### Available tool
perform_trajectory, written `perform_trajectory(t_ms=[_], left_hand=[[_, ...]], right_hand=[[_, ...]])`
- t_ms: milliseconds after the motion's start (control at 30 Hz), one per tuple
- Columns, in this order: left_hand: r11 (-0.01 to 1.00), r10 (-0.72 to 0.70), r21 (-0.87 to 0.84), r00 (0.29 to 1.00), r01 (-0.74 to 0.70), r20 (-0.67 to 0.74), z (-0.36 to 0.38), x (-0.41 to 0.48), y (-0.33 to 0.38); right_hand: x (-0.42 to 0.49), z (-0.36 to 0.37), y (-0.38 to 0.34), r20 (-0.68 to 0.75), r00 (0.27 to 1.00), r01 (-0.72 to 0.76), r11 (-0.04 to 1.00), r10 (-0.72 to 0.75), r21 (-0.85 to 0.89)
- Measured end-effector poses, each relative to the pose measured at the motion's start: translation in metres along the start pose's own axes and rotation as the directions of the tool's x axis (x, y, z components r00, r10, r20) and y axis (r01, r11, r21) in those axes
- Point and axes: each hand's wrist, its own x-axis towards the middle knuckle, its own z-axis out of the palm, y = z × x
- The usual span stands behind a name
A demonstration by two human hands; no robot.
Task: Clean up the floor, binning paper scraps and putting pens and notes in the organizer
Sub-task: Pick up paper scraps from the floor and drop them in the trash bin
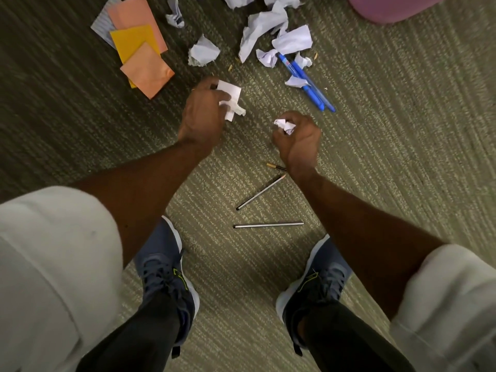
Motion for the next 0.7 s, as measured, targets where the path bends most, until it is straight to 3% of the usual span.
perform_trajectory(t_ms=[233, 433, 700], left_hand=[[0.993, -0.114, -0.008, 0.993, 0.114, -0.035, 0.018, 0.003, 0.014], [0.977, 0.002, 0.215, 1.0, 0.001, -0.015, 0.032, 0.005, 0.022], [0.993, 0.101, -0.048, 0.992, -0.104, -0.072, 0.013, -0.003, 0.002]], right_hand=[[0.01, 0.005, 0.004, 0.056, 0.993, -0.105, 0.994, 0.102, 0.038], [0.012, 0.001, -0.001, 0.034, 0.998, -0.05, 0.995, 0.047, 0.083], [0.013, 0.002, -0.023, 0.105, 0.972, 0.209, 0.978, -0.21, 0.023]])
